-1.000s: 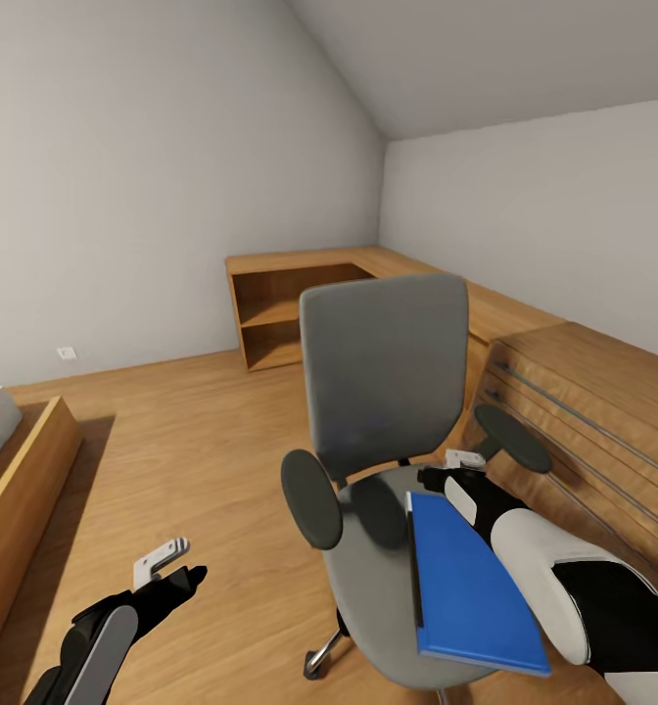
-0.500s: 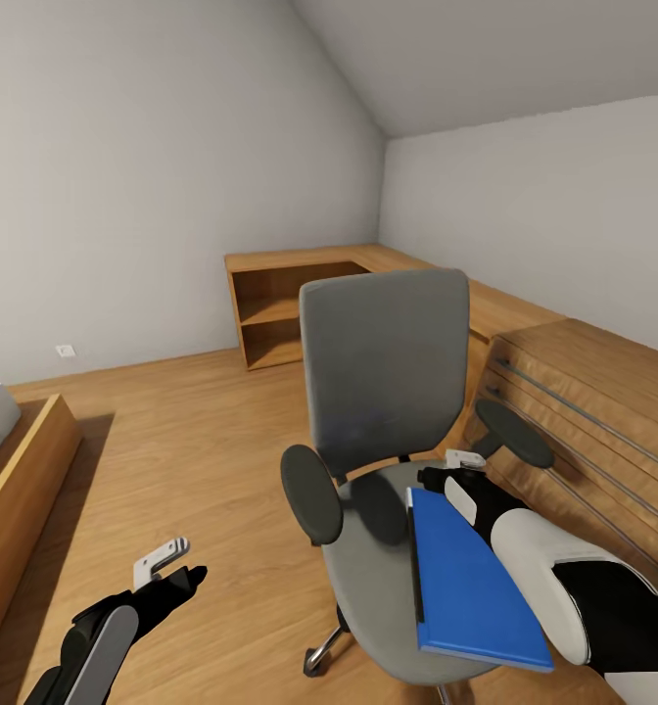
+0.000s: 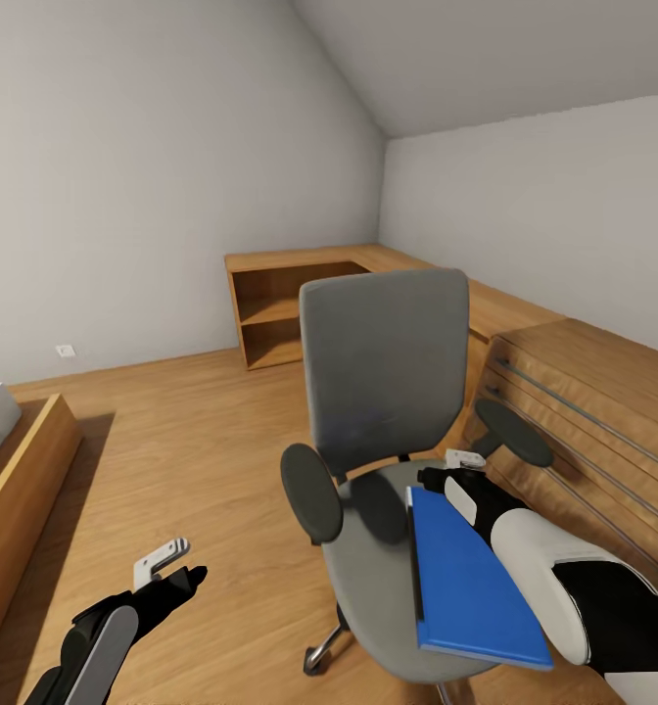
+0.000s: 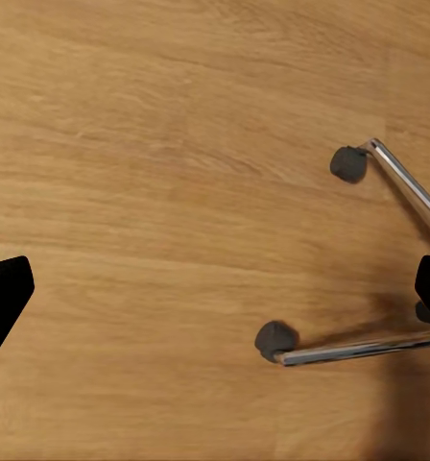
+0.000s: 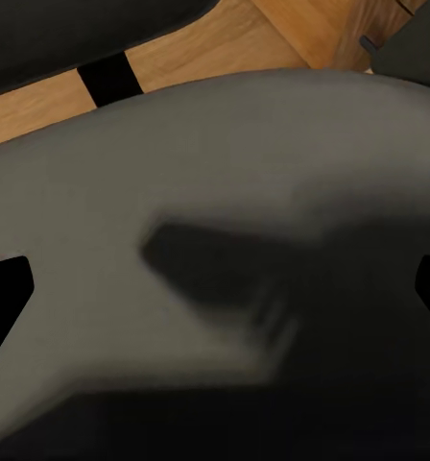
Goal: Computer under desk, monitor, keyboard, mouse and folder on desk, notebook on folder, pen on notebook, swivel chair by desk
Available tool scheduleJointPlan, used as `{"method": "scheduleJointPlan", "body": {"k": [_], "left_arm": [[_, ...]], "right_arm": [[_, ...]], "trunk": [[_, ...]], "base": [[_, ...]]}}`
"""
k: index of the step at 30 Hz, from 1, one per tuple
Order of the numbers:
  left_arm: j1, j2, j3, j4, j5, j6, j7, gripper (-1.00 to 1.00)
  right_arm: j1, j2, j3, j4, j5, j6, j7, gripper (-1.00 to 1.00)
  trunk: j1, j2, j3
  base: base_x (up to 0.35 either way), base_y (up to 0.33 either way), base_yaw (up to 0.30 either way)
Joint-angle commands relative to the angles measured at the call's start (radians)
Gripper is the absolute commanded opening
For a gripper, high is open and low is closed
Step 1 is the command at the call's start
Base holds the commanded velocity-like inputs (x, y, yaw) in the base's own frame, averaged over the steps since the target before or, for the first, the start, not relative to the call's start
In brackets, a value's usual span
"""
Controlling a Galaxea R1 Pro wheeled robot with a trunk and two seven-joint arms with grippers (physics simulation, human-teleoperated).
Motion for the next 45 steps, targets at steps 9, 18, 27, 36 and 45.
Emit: {"method": "scheduleJointPlan", "body": {"k": [9,18,27,36,45], "left_arm": [[-0.001,0.000,0.000,-0.001,0.011,0.002,0.009,1.00],[-0.001,0.000,0.000,-0.001,0.010,0.002,0.009,1.00],[-0.001,0.000,0.000,0.000,0.009,0.002,0.009,1.00],[-0.001,0.000,0.000,0.000,0.009,0.002,0.009,1.00],[-0.001,0.000,0.000,0.000,0.010,0.002,0.009,1.00]], "right_arm": [[0.000,0.000,0.009,-0.002,-0.009,0.006,-0.005,1.00],[0.000,0.001,0.009,-0.002,-0.006,0.004,-0.005,1.00],[0.000,0.002,0.009,-0.002,-0.004,0.003,-0.005,1.00],[0.000,0.003,0.009,-0.002,-0.004,0.002,-0.005,1.00],[0.000,0.003,0.009,-0.002,-0.003,0.000,-0.005,1.00]], "trunk": [[0.000,0.000,-0.001],[0.000,0.000,-0.001],[0.000,0.000,-0.001],[0.000,0.000,-0.001],[0.000,0.000,-0.001]], "base": [[-0.138,0.000,0.000],[-0.018,0.000,0.000],[-0.144,0.000,0.000],[-0.093,0.000,0.000],[-0.159,0.000,0.000]]}}
